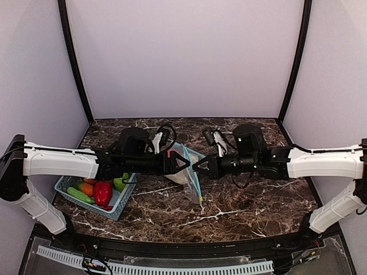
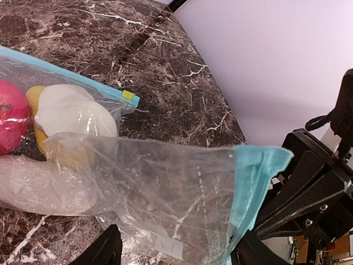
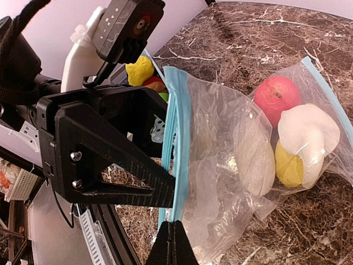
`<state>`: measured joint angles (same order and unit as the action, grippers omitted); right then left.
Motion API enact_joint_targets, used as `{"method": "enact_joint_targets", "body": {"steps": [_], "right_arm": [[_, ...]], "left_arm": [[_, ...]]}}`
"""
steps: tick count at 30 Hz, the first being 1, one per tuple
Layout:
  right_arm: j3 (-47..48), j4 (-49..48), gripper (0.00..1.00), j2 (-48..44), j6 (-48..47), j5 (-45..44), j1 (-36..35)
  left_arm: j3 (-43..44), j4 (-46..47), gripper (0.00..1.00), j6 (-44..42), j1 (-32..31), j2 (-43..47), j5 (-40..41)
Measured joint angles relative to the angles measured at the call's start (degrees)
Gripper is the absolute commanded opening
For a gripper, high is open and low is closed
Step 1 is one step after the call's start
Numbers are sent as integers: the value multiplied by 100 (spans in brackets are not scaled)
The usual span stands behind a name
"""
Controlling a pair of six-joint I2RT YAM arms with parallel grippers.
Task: Place the food in the zip-top bag and seal the zipper
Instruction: Open the zipper food storage bag at the center of the board.
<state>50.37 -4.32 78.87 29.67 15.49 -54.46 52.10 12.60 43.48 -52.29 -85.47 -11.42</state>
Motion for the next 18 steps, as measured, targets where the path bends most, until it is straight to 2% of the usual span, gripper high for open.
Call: {"method": "enact_joint_targets", "body": {"steps": [6,8,13,16,18], "right_arm": [[-2,7,0,0,0,-37,0],[-2,11,0,0,-2,-70,-4],[-2,111,0,0,-44,-278,-74],[28,254,0,0,-70,-527,-170],[103,437,0,0,-94,-769,-256]], "left_arm": [[0,-273,53,-28,0,0,212],[0,-319,44,-35,0,0,258],[0,-321,28,11,-2,0,267],[0,-269,14,61,-2,7,245],[-9,-212,10,85,-2,28,240]]}}
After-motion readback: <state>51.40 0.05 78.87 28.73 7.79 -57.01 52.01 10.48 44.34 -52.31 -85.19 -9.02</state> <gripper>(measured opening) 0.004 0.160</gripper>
